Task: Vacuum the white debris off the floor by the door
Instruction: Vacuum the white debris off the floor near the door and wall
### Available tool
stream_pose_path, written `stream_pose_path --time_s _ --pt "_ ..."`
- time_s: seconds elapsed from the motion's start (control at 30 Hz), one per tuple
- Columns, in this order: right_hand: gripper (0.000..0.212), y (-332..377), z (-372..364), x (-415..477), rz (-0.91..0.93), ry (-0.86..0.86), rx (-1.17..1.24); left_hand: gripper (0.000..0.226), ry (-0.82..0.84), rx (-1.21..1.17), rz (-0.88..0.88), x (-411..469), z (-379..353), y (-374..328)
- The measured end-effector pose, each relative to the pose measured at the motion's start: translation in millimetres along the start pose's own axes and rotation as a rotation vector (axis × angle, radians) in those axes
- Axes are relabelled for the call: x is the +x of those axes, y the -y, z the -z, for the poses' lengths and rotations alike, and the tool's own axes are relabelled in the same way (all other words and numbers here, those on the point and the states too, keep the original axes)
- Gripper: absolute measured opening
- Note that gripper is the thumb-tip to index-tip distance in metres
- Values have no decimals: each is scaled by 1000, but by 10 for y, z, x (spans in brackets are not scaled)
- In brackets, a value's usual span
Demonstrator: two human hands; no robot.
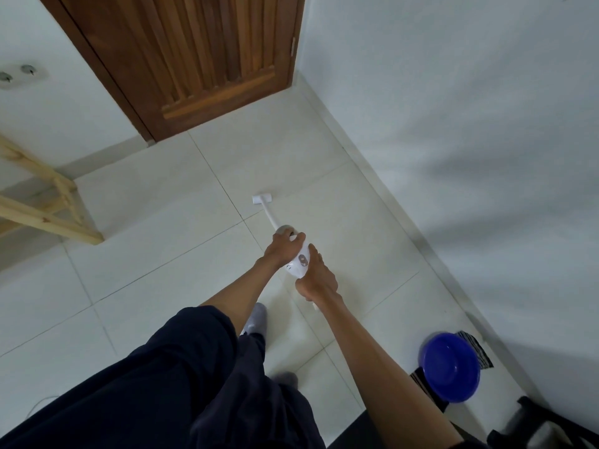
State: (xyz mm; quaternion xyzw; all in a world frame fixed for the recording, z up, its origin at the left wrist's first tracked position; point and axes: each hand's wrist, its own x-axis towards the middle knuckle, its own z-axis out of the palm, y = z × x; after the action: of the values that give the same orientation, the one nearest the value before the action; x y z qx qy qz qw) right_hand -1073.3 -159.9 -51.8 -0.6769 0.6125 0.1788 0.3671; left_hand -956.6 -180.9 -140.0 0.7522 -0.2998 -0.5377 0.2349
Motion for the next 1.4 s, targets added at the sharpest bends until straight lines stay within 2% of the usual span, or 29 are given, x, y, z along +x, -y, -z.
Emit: stream_pose_path --time_s 0.1,0.3,0.5,0.67,0.73,1.1,1.3,1.4 --pt "80 -158 -25 -108 -9 -11 40 53 17 4 11 -106 -154 15" --pt "80 -713 -229 -513 -72 -17 83 70 57 33 36 -509 -701 190" --pt "79 -1244 -367 -850 -82 -42 124 52 106 104 -4 -856 -1208 258" --pt "77 -1543 -395 -1011 -65 -73 182 66 124 86 2 -1028 -1455 247" --pt "76 -1594 -404 -1017 -51 -86 188 65 125 90 -10 -1045 -1493 230" --pt "74 -1379 -199 -581 -28 -102 223 75 100 96 -33 -551 -1328 28" --pt "75 -1103 117 -147 -70 -76 213 51 87 112 -49 -86 -1131 -249" --pt "73 -955 258 55 -73 -83 204 50 83 119 -48 139 -1017 -388"
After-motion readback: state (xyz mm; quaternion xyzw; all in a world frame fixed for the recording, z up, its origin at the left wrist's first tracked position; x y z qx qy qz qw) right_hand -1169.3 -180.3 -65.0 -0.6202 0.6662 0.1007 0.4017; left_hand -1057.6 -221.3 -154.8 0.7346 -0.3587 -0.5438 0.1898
